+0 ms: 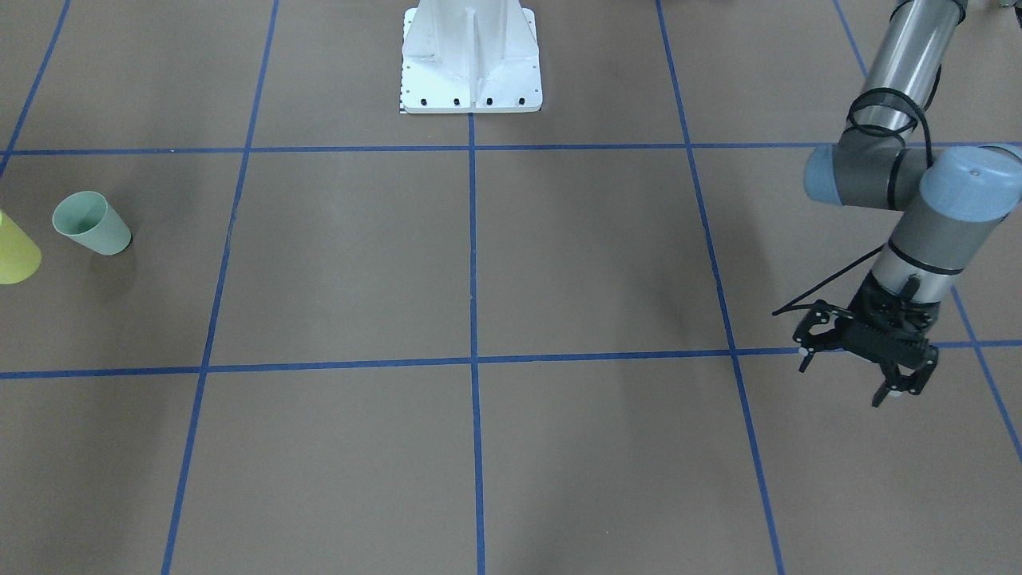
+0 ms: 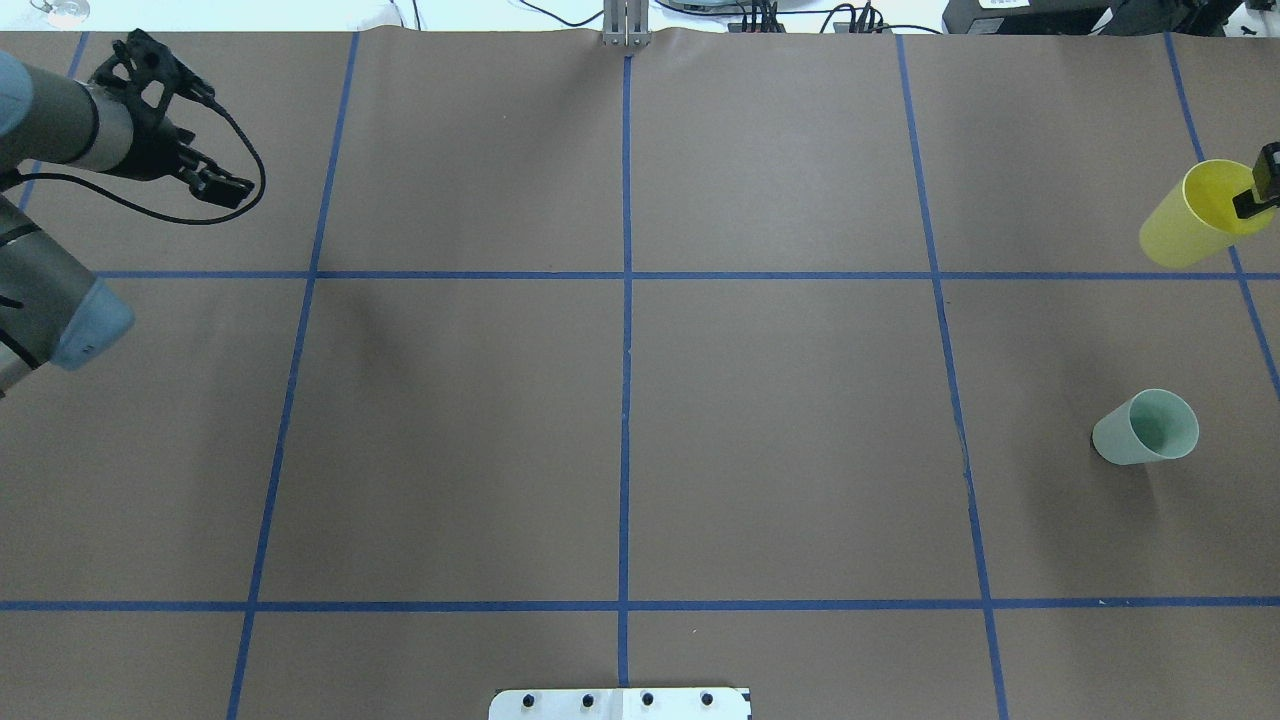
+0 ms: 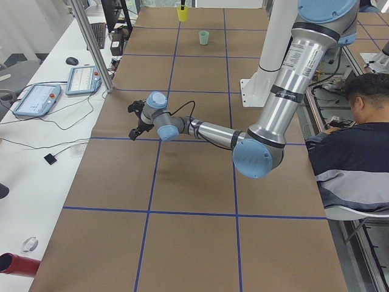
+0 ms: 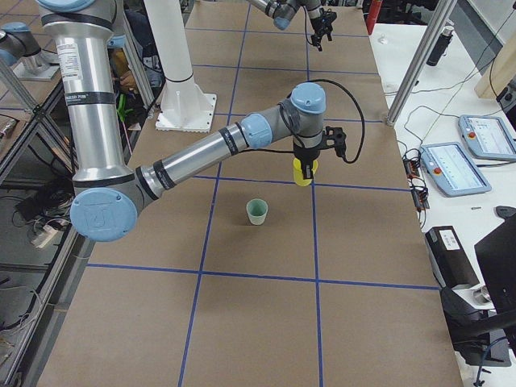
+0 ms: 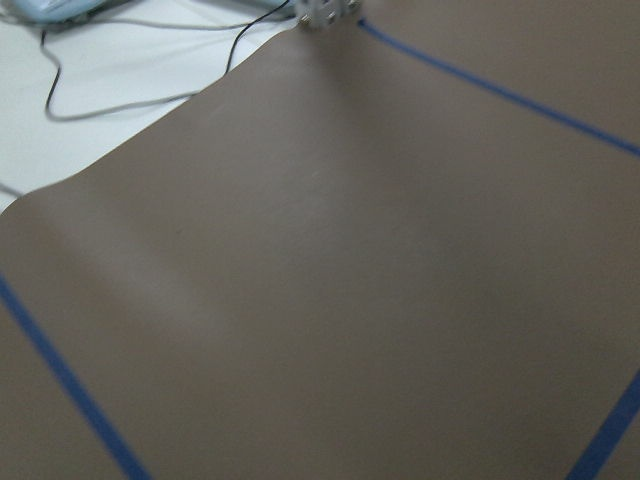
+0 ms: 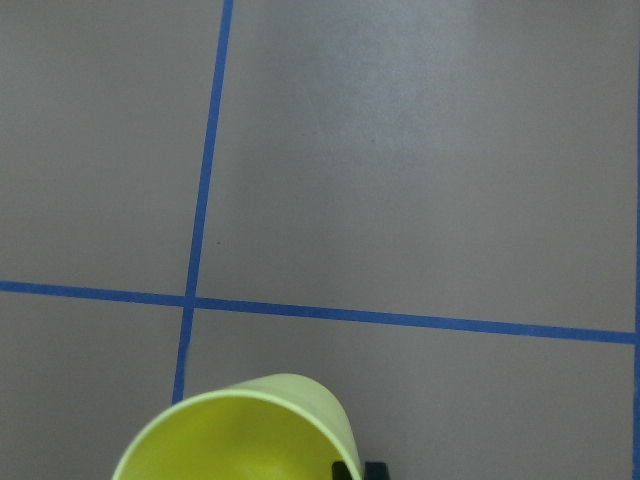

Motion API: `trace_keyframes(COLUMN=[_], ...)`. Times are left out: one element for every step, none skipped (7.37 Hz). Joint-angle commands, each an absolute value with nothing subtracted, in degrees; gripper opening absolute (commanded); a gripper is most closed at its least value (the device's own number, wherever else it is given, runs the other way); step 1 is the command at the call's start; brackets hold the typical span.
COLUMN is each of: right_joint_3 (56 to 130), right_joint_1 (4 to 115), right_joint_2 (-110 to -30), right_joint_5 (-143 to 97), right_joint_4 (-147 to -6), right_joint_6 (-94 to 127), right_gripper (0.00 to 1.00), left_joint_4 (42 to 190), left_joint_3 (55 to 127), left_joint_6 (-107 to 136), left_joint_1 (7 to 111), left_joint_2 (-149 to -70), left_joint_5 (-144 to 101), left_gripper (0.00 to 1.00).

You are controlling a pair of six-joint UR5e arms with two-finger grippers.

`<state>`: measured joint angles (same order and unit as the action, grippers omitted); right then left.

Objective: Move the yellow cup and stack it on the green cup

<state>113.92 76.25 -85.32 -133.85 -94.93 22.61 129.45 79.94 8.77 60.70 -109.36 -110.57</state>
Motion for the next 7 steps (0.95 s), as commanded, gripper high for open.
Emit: trace_keyframes(right_joint_3=[117.06, 117.16, 117.16, 117.16, 117.16, 116.64, 116.20], right_joint_1=[76.29, 76.20, 76.29, 76.20, 76.20, 76.20, 76.20], right_joint_2=[-89.11, -89.47, -89.47, -89.47, -89.56, -90.26, -90.70], right_joint_5=[-135.35, -135.35, -135.26, -135.35, -135.35, -135.44, -135.44], right_joint_4=[-94.92, -94.83, -94.83, -94.83, -94.05, -92.30, -91.33], right_joint_6=[22.67, 22.68, 22.59, 22.50, 22.50, 22.50, 22.59], right_gripper=[0.00, 0.00, 0.00, 0.00, 0.00, 0.00, 0.00], left_joint_4=[114.78, 108.52, 101.93, 94.03, 87.08, 84.40, 84.03], left_joint_3=[84.87, 88.03, 91.55, 93.32, 92.56, 92.98, 93.42], left_joint_6=[-5.91, -10.41, -10.55, -10.46, -10.63, -10.81, -10.03], left_joint_1=[69.39, 73.78, 77.92, 82.05, 84.53, 87.16, 87.88], left_joint_2=[-106.97, -104.96, -102.68, -100.48, -99.85, -98.89, -94.96], left_joint_5=[-113.96, -116.95, -118.46, -118.30, -118.21, -118.91, -122.83], left_gripper=[1.00, 1.00, 1.00, 1.00, 1.00, 1.00, 1.00])
